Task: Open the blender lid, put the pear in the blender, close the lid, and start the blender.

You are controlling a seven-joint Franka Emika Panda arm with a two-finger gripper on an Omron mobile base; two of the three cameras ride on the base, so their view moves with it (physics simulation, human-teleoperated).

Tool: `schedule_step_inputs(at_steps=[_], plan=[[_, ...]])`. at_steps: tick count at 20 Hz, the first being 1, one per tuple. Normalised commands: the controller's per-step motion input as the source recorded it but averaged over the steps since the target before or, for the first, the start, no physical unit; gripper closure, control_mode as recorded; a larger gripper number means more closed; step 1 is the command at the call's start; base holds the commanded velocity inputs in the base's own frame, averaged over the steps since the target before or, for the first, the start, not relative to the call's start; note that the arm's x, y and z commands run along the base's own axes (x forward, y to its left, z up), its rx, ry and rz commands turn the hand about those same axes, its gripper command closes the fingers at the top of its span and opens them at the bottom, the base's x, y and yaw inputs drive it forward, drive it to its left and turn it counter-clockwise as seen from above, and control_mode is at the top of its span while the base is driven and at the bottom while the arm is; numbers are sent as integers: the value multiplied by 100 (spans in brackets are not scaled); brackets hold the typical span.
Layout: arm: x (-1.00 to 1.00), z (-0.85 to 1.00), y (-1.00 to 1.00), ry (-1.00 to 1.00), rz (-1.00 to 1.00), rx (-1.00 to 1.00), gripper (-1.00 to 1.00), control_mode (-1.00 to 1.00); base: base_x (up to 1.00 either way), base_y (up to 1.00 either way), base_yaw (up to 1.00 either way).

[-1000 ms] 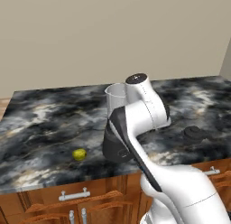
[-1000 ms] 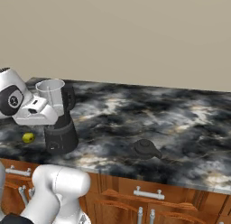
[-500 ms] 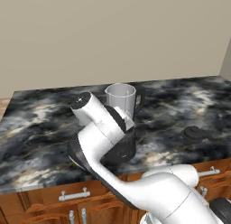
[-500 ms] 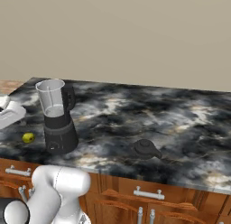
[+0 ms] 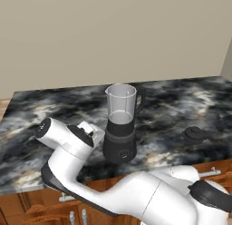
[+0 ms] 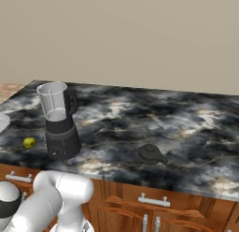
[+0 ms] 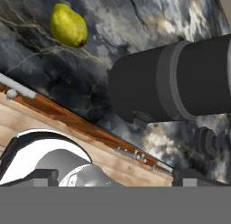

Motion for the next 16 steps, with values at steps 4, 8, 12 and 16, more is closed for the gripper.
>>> schedule_step_inputs(at_steps=[4, 8, 12, 16], plan=[[54, -37, 12, 10, 0, -13, -100, -100, 0, 0, 0], [51, -31, 11, 13, 1, -6, -100, -100, 0, 0, 0], [48, -26, 10, 18, 5, -4, -100, -100, 0, 0, 0], [45, -32, 10, 18, 6, -6, -100, -100, 0, 0, 0]])
